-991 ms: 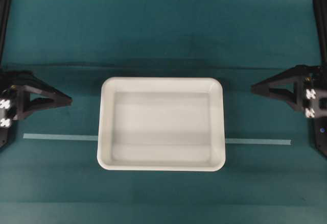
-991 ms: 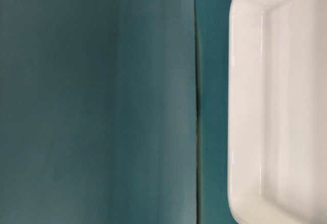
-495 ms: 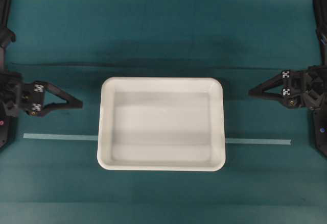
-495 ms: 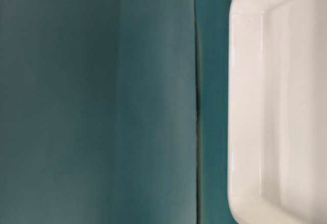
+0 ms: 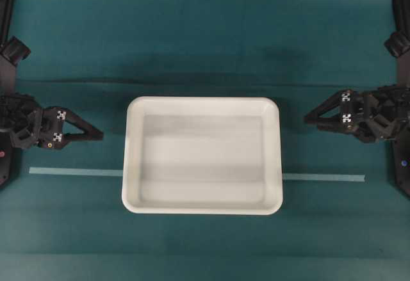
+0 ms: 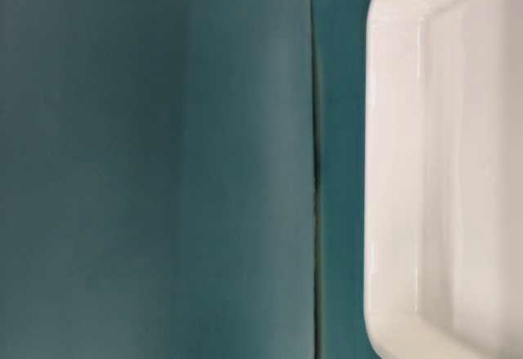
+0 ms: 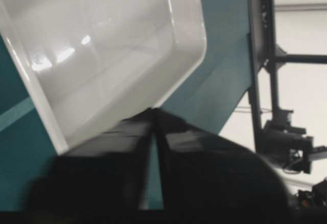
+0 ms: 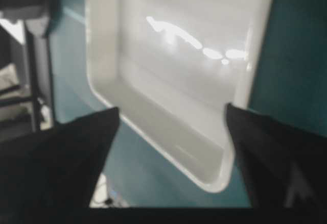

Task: Lift the white case with both hands.
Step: 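Open both grippers and move them toward the tray's left and right rims, then lower both open grippers over the tray's side rims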

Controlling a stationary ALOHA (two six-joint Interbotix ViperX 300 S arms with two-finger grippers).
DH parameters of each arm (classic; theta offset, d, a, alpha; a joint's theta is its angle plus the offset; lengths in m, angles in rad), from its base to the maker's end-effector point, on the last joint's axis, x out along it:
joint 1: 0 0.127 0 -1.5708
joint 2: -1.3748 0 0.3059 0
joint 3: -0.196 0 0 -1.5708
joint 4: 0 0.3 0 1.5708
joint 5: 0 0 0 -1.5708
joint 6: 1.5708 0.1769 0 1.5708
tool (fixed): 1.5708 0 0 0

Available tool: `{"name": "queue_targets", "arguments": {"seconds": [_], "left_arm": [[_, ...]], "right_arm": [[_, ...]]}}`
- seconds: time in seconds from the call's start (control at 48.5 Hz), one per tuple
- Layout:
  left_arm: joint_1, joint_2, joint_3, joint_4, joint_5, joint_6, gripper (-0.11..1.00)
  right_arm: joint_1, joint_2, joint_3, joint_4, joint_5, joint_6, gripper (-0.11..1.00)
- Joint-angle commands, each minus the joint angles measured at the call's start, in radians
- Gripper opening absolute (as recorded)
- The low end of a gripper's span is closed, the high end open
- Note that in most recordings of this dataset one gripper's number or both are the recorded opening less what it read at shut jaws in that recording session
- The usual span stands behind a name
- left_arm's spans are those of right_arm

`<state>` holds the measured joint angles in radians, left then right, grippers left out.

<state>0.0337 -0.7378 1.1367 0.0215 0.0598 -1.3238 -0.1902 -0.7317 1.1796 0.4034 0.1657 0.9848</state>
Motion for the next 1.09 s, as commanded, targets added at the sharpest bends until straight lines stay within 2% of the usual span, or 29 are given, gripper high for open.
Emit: {"name": "queue_targets", "arguments": {"seconds": [0.0,0.186,0.248,0.289,0.413,0.598,0.846,1.073], "left_arm": [[0.003,0.006,0.002,0.006,-0.012,0.009,0.24],[0.003,0.017,0.009,0.006,0.012,0.011,0.80],[0.003,0.028,0.015,0.008,0.012,0.015,0.93],[0.003,0.034,0.023,0.008,0.012,0.021,0.98],[0.003,0.060,0.043,0.008,-0.015,0.041,0.97],[0.003,0.124,0.087,0.008,-0.121,0.048,0.98],[0.044,0.287,0.160,0.008,-0.364,0.049,0.98],[0.054,0.374,0.135,0.008,-0.407,0.067,0.98]], "right_arm": [[-0.002,0.037,-0.012,0.000,-0.029,-0.002,0.94],[-0.002,0.061,-0.008,0.000,-0.051,0.003,0.93],[0.003,0.071,0.000,0.000,-0.049,0.000,0.93],[0.011,0.080,0.005,-0.002,-0.052,0.002,0.93],[0.046,0.115,0.005,0.002,-0.061,0.009,0.93],[0.080,0.186,0.015,0.003,-0.123,0.035,0.93],[0.127,0.348,0.014,0.003,-0.264,0.060,0.93],[0.149,0.480,0.000,0.002,-0.360,0.100,0.93]]}}
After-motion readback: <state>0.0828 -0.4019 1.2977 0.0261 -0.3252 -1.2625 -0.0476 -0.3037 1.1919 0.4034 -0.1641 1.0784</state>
